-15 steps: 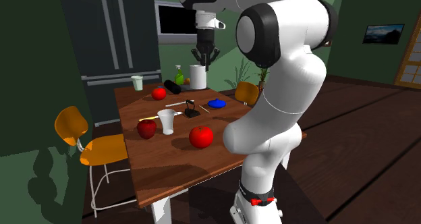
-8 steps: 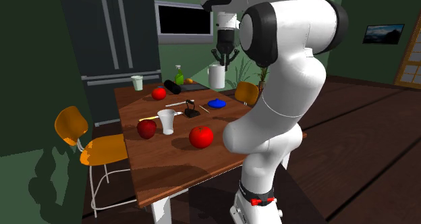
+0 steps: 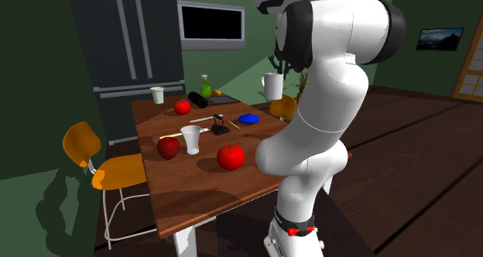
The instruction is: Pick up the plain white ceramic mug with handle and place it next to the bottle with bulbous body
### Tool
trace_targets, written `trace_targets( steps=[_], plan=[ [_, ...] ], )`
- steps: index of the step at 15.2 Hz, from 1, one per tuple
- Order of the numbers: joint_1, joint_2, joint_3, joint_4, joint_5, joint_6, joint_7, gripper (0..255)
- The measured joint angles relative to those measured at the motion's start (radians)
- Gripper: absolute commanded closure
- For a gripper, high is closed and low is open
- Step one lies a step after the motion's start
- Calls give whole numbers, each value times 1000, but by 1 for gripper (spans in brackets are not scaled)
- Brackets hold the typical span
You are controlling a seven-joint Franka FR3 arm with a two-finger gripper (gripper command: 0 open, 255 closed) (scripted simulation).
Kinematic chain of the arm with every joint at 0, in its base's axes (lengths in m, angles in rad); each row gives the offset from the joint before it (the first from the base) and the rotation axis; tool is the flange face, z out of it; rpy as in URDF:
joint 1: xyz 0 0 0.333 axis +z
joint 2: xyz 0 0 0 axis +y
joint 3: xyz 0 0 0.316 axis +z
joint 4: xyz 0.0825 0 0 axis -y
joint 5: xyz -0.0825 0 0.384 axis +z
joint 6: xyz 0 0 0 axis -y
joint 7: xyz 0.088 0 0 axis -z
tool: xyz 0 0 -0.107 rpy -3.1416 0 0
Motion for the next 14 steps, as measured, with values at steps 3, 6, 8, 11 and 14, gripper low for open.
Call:
trace_targets(
  steps=[3,6,8,11,14],
  plan=[
    [-19,28,-58,30,-31,-1,-74,255],
    [-38,47,-115,42,-60,9,-148,255],
    [-48,86,-153,71,-73,21,-196,255],
    [-67,137,-214,125,-92,22,-278,255],
    [-83,197,-271,183,-100,28,-353,255]
  ],
)
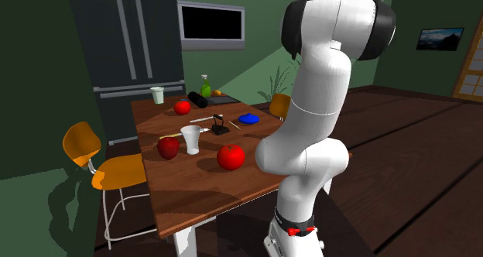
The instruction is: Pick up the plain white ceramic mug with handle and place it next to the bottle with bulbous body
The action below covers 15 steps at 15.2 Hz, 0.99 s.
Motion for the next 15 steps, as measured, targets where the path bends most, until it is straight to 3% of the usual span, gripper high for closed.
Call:
trace_targets(
  steps=[7,15],
  plan=[
    [-41,150,-121,141,15,12,-170,255],
    [-47,133,-127,25,6,113,-171,255]
  ],
)
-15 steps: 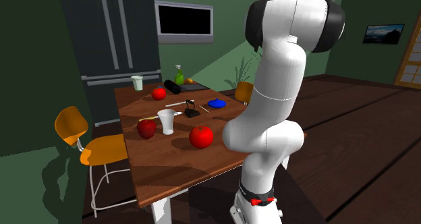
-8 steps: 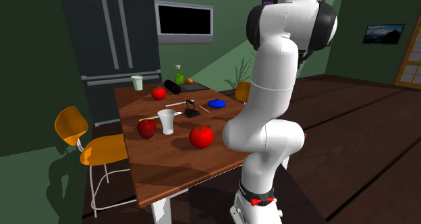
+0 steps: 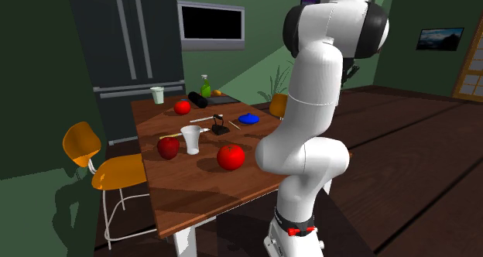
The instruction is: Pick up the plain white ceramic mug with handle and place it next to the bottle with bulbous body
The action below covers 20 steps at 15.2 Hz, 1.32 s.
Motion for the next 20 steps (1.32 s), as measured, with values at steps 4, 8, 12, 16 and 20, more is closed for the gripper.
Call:
trace_targets(
  steps=[4,8,12,16,20],
  plan=[
    [-2,-11,-1,-63,-5,53,4,255],
    [-4,-19,-2,-126,-9,108,9,255],
    [-6,-20,-6,-179,-11,161,9,255],
    [-8,-23,-9,-241,-14,219,11,255],
    [-9,-18,-13,-288,-14,271,12,255]
  ],
)
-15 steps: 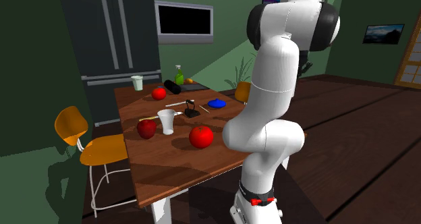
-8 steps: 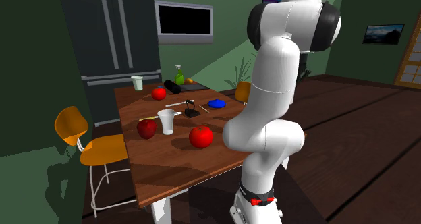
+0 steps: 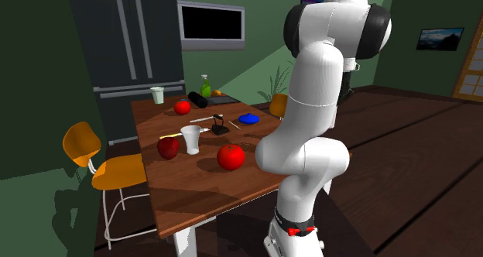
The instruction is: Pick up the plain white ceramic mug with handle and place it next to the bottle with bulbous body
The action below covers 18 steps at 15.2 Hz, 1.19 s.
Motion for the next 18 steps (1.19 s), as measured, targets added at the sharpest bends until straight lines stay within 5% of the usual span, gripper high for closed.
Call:
trace_targets(
  steps=[18],
  plan=[
    [-4,64,-24,-187,14,246,-13,255]
  ],
)
